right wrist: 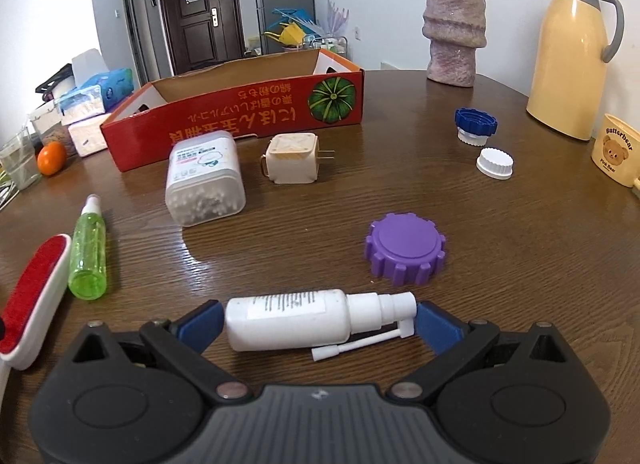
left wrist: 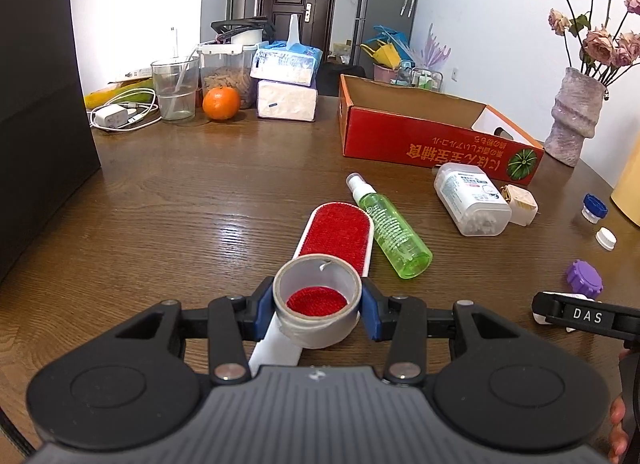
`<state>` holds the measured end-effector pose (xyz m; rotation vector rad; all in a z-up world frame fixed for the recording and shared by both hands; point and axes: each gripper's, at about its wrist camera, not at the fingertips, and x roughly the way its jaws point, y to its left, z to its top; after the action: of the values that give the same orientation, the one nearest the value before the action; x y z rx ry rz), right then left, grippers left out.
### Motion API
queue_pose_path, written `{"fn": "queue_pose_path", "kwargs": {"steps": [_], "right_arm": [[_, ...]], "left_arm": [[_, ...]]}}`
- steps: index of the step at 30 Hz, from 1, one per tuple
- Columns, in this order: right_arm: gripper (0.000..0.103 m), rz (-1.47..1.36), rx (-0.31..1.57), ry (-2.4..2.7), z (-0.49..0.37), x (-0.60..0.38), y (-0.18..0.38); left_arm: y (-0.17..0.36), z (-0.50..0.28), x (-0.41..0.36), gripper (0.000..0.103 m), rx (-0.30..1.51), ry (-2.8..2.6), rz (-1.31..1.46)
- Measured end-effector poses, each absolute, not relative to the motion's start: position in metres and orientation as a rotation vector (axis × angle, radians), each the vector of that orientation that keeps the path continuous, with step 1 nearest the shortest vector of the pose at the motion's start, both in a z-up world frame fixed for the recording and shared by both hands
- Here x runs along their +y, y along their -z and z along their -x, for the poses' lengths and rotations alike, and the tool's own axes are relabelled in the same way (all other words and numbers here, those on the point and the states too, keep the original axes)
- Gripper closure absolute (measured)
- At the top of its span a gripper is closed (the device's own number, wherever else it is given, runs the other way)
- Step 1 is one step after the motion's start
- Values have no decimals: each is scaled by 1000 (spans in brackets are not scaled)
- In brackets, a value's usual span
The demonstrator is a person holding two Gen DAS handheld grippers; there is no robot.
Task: Organize rigid objects
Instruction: 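Lift the tape roll with the left gripper while the right gripper grasps the white spray bottle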
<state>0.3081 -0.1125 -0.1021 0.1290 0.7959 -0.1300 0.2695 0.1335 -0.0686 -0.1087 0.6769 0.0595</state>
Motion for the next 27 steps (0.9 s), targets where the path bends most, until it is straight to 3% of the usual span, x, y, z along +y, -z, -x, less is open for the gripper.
{"fn": "queue_pose_path", "kwargs": {"steps": [27], "right_arm": [[6, -109, 706, 12, -294, -132, 85]], "left_arm": [[47, -265, 108, 59, 650, -88, 106]]}}
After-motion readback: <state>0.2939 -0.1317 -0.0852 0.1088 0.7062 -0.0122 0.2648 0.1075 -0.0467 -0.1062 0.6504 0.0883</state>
